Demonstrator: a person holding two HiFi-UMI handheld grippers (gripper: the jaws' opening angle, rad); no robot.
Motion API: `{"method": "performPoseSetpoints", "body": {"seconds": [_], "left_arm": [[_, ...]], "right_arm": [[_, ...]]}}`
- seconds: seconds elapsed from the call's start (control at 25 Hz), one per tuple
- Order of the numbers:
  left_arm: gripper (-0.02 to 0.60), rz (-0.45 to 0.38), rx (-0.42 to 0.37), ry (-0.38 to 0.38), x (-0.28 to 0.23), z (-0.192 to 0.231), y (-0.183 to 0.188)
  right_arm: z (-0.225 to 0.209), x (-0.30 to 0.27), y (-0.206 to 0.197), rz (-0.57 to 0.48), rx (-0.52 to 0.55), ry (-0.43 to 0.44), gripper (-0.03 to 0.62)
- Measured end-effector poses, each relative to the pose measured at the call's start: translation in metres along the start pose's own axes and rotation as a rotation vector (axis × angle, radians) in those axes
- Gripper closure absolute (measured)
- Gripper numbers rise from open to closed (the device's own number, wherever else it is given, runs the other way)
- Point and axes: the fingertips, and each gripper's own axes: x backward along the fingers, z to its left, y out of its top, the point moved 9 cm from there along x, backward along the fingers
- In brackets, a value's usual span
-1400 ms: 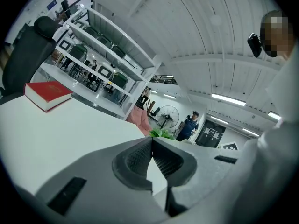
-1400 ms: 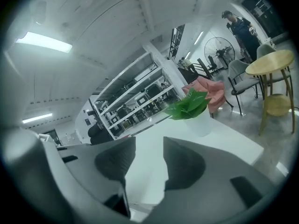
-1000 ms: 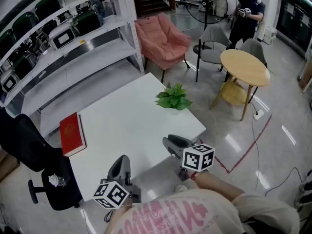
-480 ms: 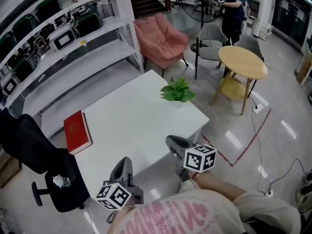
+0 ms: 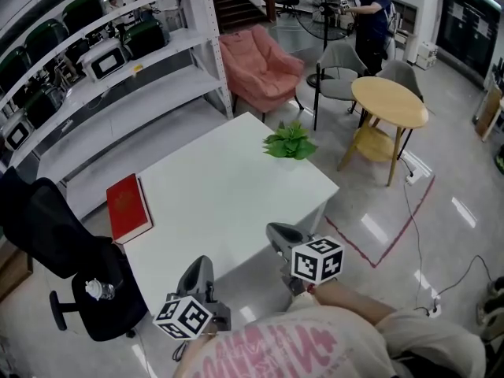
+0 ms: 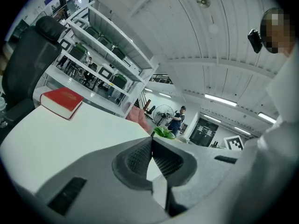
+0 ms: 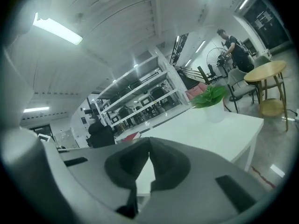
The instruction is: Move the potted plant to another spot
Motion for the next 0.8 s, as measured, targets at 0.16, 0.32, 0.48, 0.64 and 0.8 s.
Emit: {"method": "performPoseSetpoints", "body": {"seconds": [0.16,0.32,0.48,0.64,0.8], "left_arm": [[0.578,0.004,-0.004,-0.001,0.009,0.003,0.000],[0.580,0.005,-0.010,-0.002,0.015,0.008,0.002],[0.580,0.007,-0.011,-0.006,0.018,0.011,0.004],[0.580,0.004,-0.009,-0.009,0.020,0.013,0.007],[0.578,0.001,-0.005,-0.006,0.022,0.017,0.007]], "right_arm": [[0.006,0.001,-0.006,0.021,0.004,-0.041,0.586],[0.012,-0.002,-0.013,0.035,0.010,-0.035,0.586],[0.019,-0.005,-0.017,0.057,0.037,-0.032,0.586],[0.023,-0.008,-0.016,0.067,0.053,-0.030,0.586],[0.025,-0.011,-0.018,0.070,0.057,-0.025,0.586]]}}
